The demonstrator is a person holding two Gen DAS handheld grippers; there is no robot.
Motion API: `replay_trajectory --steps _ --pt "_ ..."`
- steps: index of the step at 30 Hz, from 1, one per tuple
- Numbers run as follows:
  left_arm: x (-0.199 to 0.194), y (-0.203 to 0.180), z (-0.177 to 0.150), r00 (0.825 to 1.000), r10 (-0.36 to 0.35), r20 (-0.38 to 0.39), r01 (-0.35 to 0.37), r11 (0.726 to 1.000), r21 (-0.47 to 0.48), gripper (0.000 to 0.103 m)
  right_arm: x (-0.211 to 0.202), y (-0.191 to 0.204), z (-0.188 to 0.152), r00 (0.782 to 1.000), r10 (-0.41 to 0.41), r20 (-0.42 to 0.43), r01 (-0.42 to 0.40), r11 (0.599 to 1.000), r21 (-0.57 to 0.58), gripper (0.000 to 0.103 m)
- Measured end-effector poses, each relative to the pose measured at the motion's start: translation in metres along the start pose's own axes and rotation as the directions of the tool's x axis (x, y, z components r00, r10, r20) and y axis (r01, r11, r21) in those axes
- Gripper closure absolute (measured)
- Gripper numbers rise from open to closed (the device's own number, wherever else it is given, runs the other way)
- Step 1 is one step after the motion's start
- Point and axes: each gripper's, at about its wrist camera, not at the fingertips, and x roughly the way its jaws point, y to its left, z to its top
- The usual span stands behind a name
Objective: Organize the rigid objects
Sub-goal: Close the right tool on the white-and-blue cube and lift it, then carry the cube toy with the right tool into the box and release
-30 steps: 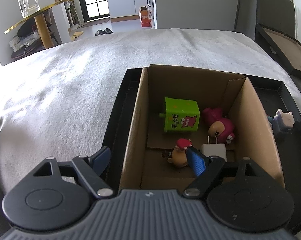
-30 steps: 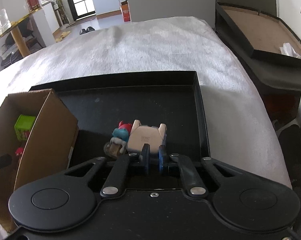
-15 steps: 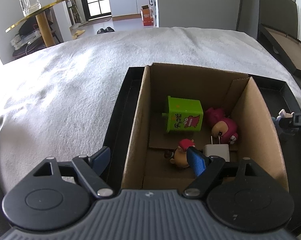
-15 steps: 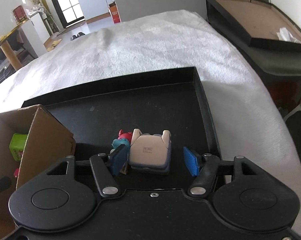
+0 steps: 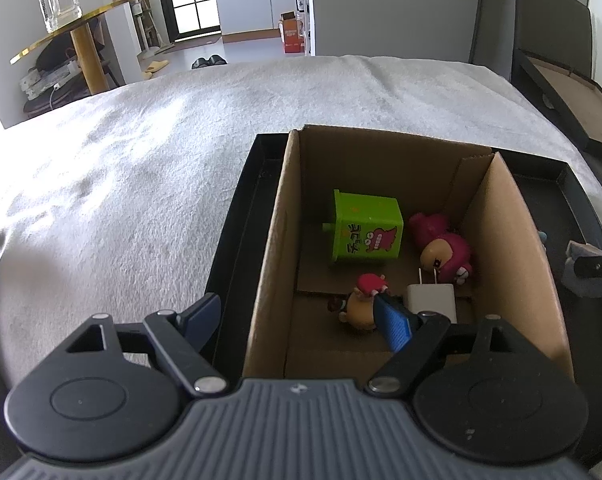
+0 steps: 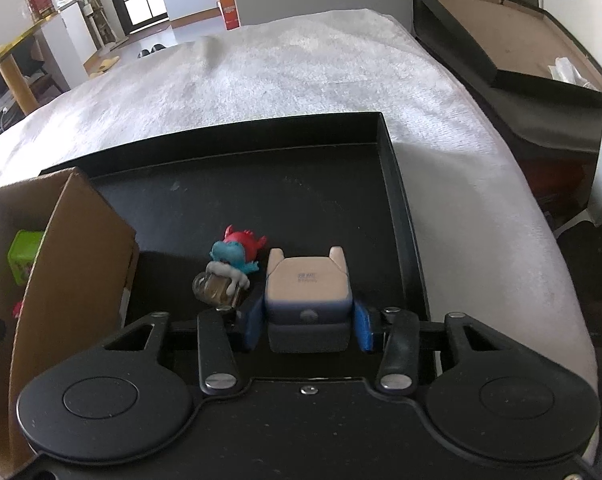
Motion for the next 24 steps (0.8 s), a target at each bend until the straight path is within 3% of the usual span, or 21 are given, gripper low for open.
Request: replay_trajectory --steps 24 --pt "-0.016 0.015 -0.007 0.999 -0.049 0.021 0.05 0.998 -0.026 0.021 -0.068 0.036 0.01 0.994 0.031 0.105 -0.025 0.998 -0.063 0.06"
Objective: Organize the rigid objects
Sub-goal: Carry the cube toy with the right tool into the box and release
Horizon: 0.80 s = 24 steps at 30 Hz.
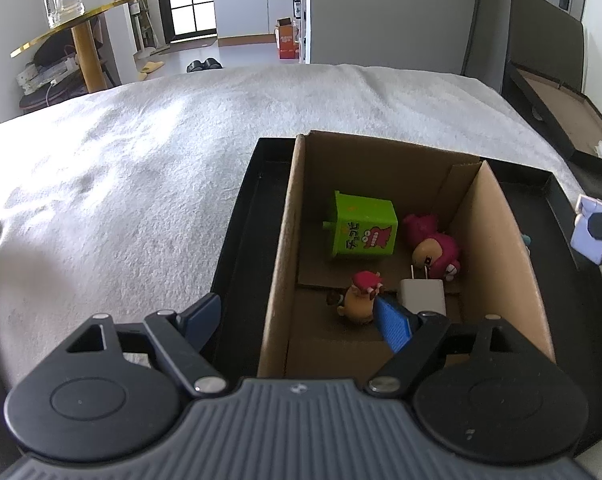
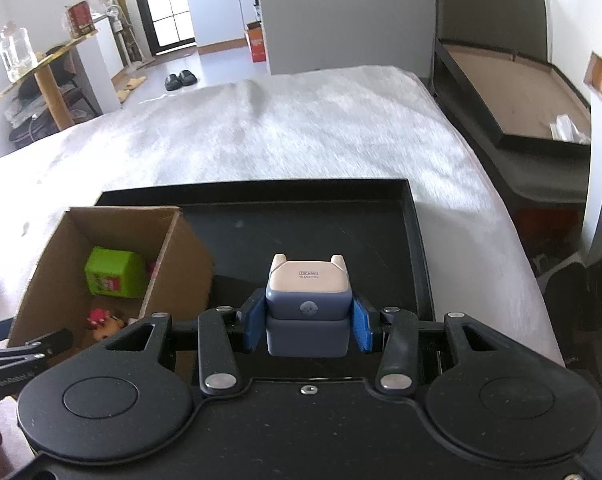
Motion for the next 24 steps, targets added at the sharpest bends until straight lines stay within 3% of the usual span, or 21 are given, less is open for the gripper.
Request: replay_trajectory --steps 10,24 --pt "-0.012 0.006 -0.001 0.998 -0.028 0.056 0.029 1.0 -0.01 0.025 -0.018 0.027 0.007 0.999 0.026 0.037 -0.025 0.999 -0.039 0.06" --pt "-0.011 0.018 -0.006 0.997 -0.066 0.034 0.067 0.997 -0.031 0.07 -0.026 0.082 0.019 0.991 0.115 0.063 -0.106 0.987 -0.119 0.06"
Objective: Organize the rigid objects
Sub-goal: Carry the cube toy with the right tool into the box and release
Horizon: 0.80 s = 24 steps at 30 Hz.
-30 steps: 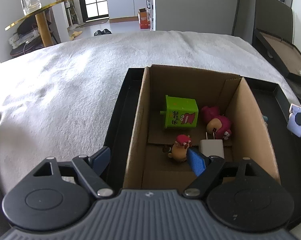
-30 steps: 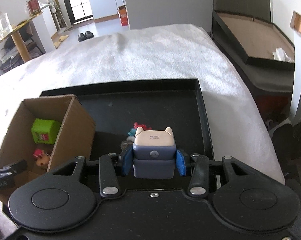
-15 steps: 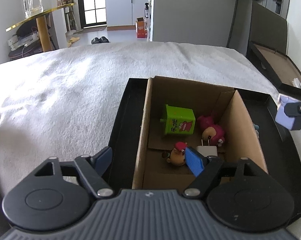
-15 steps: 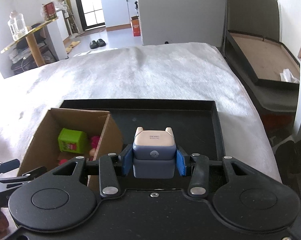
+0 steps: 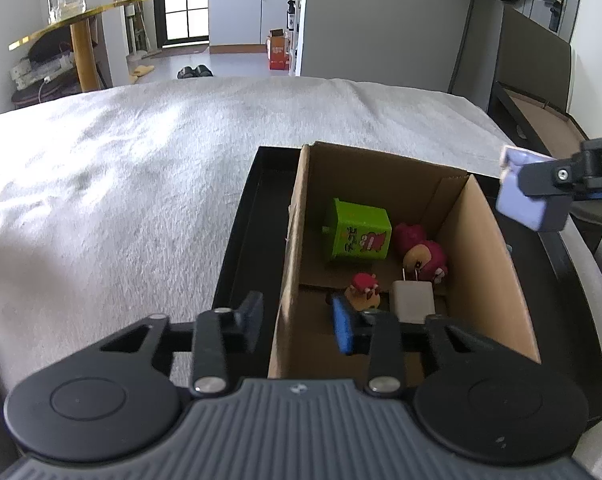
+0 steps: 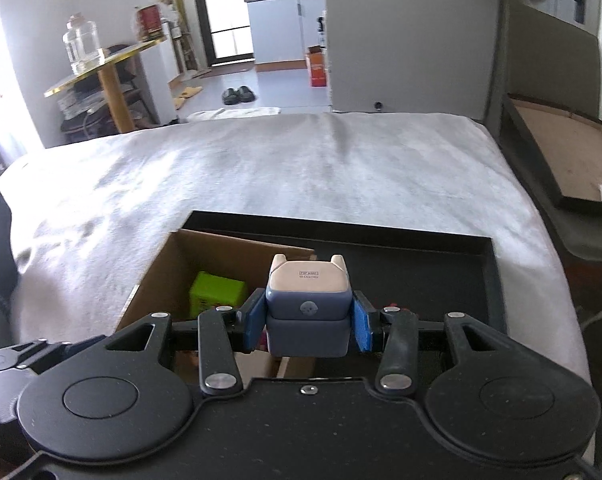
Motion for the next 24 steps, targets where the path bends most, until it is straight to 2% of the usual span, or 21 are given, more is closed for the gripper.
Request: replay_trajectory --steps 7,24 --pt "-0.002 0.005 -0.003 1.0 -0.021 0.009 0.021 1.0 -0.016 0.081 0.008 0.023 -0.001 0.999 0.032 -0.02 -0.033 0.999 -0.04 0.06" --pt "-0.006 0.01 -0.007 0.999 -0.044 0.029 0.045 0.998 -0.039 0.082 0.032 0.049 -0.026 0.99 0.019 -0.141 -0.033 0.994 -0.1 0.06"
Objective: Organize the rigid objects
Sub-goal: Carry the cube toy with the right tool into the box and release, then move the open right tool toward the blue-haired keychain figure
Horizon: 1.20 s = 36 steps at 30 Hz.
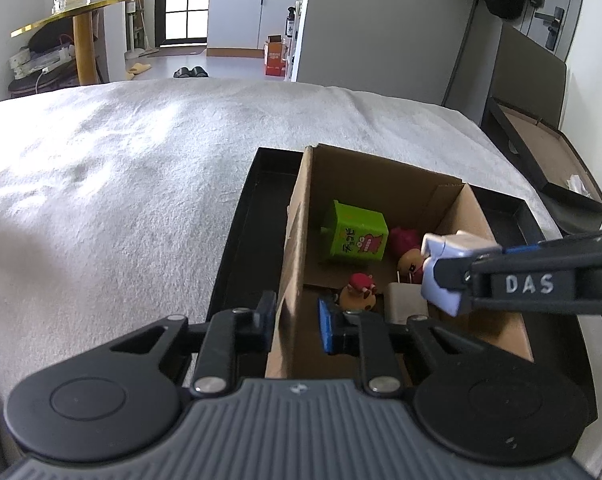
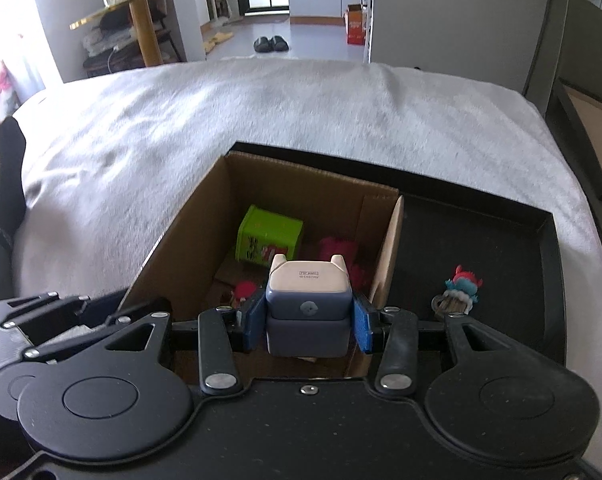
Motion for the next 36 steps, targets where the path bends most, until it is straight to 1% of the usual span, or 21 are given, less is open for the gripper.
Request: replay_trajectory --steps 10,17,21,23,28,31,36 --pt "0.001 -0.001 0.0 1.0 0.001 -0.002 -0.001 1.0 -0.001 0.082 0.015 0.002 -0.005 0.999 -0.013 -0.036 0.013 1.0 0.003 0.059" --pt "0.0 -0.001 0.0 1.0 0.002 -0.002 -0.002 1.0 0.0 0.082 0.022 0.009 -0.005 0.997 0.028 -0.069 -0.029 1.0 -0.003 0.059" --pt "0.001 -0.001 0.001 1.0 0.01 -0.007 -0.01 1.0 -0.001 0.082 0.027 0.006 -0.007 0.994 0.054 -0.091 -0.053 0.998 0.024 0.059" --pt "0.002 0.0 0.001 1.0 0.015 -0.01 -0.015 1.0 0.001 0.082 0.024 0.005 -0.007 0.995 0.063 -0.083 -0.061 0.998 0.031 0.059" --pt "0.0 -0.001 0.003 1.0 0.021 -0.003 -0.021 1.0 0.006 0.081 0.007 0.001 -0.001 0.997 0.067 -0.032 -0.066 0.998 0.023 0.059" --pt "-0.002 -0.004 0.003 0.999 0.037 0.001 -0.037 0.999 0.019 0.081 -0.006 -0.006 0.001 0.998 0.064 0.001 -0.064 0.998 0.025 0.059" --pt "-0.002 -0.003 0.006 0.999 0.047 -0.015 -0.047 0.999 0.023 0.077 -0.027 -0.025 0.003 0.998 0.042 0.052 -0.045 0.997 0.057 0.059"
